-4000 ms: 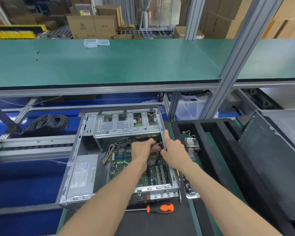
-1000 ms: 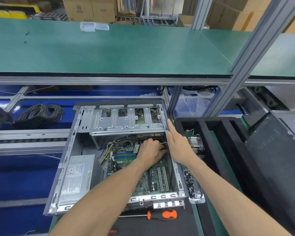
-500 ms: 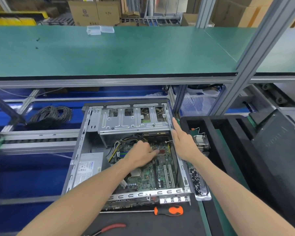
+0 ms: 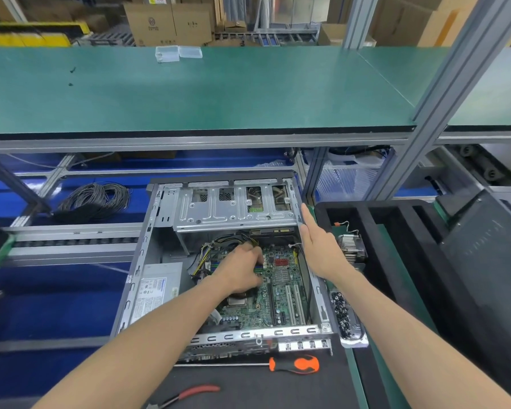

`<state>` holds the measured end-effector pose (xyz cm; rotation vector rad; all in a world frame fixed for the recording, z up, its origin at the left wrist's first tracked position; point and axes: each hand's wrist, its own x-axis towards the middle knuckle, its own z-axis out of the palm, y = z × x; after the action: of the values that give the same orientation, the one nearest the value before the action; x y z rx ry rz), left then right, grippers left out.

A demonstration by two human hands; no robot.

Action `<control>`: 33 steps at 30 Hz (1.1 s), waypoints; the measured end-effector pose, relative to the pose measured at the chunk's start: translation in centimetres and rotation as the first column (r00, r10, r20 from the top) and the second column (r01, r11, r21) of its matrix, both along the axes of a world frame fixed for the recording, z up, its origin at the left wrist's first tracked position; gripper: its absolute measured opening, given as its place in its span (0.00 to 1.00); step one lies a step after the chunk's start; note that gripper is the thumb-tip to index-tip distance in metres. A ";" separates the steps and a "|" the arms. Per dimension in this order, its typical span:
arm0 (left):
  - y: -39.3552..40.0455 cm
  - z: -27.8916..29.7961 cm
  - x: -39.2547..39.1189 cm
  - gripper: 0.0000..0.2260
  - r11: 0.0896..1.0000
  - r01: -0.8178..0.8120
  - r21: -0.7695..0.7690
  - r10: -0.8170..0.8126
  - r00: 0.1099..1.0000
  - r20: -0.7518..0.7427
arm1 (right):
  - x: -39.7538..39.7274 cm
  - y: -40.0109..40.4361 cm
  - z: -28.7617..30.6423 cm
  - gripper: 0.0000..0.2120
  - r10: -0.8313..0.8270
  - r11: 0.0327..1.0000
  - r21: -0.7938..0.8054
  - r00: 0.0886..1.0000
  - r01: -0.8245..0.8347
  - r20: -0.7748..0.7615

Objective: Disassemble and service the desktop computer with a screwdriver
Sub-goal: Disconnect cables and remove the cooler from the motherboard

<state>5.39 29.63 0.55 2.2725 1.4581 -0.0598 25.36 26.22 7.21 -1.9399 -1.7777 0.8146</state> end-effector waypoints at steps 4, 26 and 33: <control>0.2 0.2 -0.5 0.19 1.000 -0.018 0.011 0.017 0.997 0.070 | -0.1 0.0 0.1 0.27 -0.012 1.000 -0.021 1.000 0.012 0.025; -0.4 1.1 -2.0 0.21 0.969 -0.112 0.220 0.139 0.984 -0.115 | -2.5 0.0 0.2 0.30 -0.060 0.998 0.038 0.899 0.048 0.433; 0.0 1.1 -2.6 0.14 0.903 -0.393 0.176 0.390 0.919 0.053 | -3.1 -0.5 0.1 0.36 0.001 0.995 0.086 0.882 -0.047 0.472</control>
<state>2.74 29.64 1.67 2.0591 1.9543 0.2242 22.24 25.75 7.29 -2.1869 -2.0640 0.2581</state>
